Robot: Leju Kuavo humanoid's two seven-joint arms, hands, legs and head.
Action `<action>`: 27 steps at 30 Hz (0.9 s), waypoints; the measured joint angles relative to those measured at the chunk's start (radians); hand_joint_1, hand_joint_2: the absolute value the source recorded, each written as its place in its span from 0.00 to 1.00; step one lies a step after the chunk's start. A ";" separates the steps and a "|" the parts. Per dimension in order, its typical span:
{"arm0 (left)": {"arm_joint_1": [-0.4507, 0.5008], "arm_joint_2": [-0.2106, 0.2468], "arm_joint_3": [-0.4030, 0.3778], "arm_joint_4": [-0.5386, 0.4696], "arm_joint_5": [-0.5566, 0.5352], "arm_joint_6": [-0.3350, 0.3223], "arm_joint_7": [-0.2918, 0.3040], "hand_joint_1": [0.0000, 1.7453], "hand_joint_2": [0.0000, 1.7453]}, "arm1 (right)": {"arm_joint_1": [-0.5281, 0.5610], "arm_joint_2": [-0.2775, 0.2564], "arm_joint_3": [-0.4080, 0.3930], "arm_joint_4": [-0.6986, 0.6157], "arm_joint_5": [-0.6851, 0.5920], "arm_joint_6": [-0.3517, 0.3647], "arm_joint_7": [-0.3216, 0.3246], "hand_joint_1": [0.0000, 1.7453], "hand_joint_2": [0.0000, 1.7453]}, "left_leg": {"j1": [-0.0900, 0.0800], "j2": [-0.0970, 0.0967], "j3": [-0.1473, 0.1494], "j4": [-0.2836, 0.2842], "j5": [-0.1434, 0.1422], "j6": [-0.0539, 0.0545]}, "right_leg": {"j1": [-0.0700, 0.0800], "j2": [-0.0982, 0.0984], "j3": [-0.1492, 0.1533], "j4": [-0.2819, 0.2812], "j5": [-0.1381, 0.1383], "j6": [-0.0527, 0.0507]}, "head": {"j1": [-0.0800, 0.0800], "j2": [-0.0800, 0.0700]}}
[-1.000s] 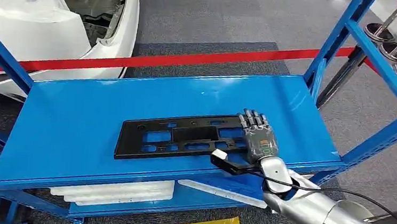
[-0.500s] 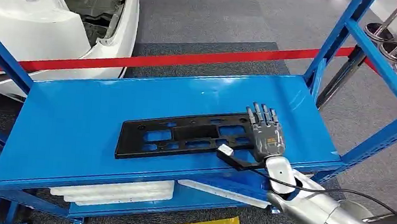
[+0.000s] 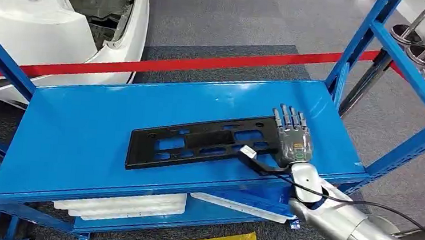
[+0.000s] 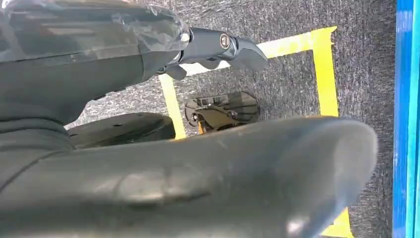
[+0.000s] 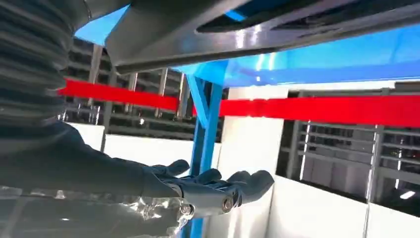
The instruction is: Take the parts from the cabinet and place them on the table.
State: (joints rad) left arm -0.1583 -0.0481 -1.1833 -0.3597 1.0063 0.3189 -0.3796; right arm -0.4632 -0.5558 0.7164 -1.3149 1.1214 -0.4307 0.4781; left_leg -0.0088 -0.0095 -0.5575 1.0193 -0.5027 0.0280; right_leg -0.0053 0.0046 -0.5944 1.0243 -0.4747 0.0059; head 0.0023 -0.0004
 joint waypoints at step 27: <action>-0.015 0.005 -0.006 0.000 -0.023 -0.041 -0.011 0.00 0.00 | -0.123 0.051 0.074 0.063 -0.437 0.239 -0.321 0.00 1.00 | 0.000 0.000 0.000 0.000 0.000 0.000 | 0.000 0.000 0.000 0.000 0.000 0.000 | 0.000 0.000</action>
State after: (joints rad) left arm -0.1737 -0.0435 -1.1891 -0.3601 0.9834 0.2781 -0.3910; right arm -0.5863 -0.5047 0.7904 -1.2524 0.6840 -0.1919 0.1572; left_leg -0.0087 -0.0099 -0.5579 1.0190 -0.5026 0.0280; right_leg -0.0053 0.0043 -0.5941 1.0245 -0.4747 0.0059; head 0.0023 -0.0004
